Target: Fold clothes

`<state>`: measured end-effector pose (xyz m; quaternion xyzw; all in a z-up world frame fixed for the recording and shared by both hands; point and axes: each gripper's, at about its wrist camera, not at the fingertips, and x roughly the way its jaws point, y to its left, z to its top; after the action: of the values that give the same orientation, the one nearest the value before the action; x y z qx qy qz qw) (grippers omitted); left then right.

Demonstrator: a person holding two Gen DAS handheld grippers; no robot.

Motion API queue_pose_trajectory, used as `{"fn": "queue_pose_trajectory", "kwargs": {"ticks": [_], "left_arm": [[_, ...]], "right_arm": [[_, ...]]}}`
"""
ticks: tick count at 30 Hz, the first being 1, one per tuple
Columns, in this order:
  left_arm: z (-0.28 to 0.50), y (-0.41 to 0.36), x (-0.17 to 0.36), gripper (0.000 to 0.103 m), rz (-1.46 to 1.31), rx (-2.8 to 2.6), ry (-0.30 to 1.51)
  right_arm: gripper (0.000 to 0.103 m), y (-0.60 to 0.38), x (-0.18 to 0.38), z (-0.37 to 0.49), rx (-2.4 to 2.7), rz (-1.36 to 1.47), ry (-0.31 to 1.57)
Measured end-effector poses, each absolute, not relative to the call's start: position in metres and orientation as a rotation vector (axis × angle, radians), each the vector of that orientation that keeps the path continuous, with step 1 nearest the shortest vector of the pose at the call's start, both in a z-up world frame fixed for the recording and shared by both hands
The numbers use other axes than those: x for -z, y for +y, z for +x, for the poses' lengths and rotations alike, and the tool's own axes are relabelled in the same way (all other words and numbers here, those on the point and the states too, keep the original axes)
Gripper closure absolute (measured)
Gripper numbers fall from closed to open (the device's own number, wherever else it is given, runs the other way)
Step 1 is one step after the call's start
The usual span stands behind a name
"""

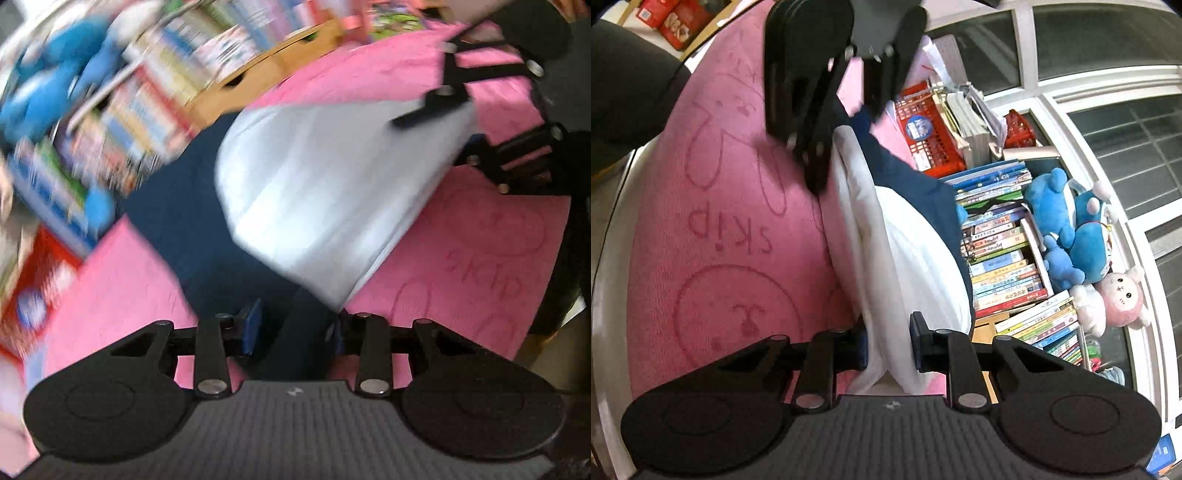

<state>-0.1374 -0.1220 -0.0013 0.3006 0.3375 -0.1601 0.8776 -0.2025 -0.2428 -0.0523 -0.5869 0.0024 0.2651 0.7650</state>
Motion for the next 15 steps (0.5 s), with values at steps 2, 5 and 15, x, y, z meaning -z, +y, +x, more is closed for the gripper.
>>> {"fn": "queue_pose_trajectory", "kwargs": {"ticks": [2, 5, 15], "left_arm": [[-0.143, -0.110, 0.000, 0.065, 0.616, 0.298, 0.710], [-0.145, -0.097, -0.017, 0.058, 0.537, 0.231, 0.742], [-0.183, -0.041, -0.068, 0.043, 0.367, 0.098, 0.670]], "right_arm": [[0.080, -0.241, 0.052, -0.204, -0.576, -1.274, 0.002], [0.079, -0.241, 0.055, -0.206, -0.568, -1.276, 0.012], [0.071, -0.229, 0.062, -0.213, -0.566, -1.253, 0.011]]}}
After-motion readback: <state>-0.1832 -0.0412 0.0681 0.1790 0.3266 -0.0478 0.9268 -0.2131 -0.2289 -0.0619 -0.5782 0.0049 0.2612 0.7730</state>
